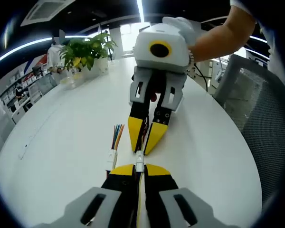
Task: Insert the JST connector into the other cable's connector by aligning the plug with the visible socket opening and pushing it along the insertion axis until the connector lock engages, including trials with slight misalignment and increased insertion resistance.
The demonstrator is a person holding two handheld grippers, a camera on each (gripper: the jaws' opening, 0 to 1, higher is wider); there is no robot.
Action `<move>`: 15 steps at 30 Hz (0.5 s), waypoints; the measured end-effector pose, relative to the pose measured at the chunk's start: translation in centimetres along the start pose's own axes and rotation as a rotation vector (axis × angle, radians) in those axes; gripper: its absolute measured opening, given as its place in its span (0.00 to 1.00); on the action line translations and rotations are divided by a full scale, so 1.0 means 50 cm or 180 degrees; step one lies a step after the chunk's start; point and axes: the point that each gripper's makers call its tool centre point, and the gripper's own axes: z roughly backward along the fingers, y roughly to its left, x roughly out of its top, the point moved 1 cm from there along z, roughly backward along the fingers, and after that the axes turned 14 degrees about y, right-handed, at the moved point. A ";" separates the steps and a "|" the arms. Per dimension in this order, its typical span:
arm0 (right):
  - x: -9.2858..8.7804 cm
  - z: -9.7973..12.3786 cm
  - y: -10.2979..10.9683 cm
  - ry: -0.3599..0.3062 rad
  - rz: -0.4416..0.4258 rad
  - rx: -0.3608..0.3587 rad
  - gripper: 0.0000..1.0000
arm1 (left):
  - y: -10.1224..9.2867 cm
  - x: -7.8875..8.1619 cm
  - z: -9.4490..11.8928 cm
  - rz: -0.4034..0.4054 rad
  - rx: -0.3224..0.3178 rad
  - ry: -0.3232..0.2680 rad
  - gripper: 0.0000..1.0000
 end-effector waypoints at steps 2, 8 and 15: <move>0.000 -0.001 0.001 0.0005 0.0003 -0.0001 0.04 | -0.001 0.000 -0.001 -0.0010 -0.0008 -0.0003 0.01; -0.001 -0.001 0.000 0.0015 -0.0032 0.0012 0.04 | 0.001 0.000 -0.003 0.0005 0.0000 0.0001 0.01; -0.002 -0.002 0.000 0.0016 -0.0062 0.0026 0.04 | 0.002 0.001 -0.005 0.0017 -0.0001 0.0005 0.01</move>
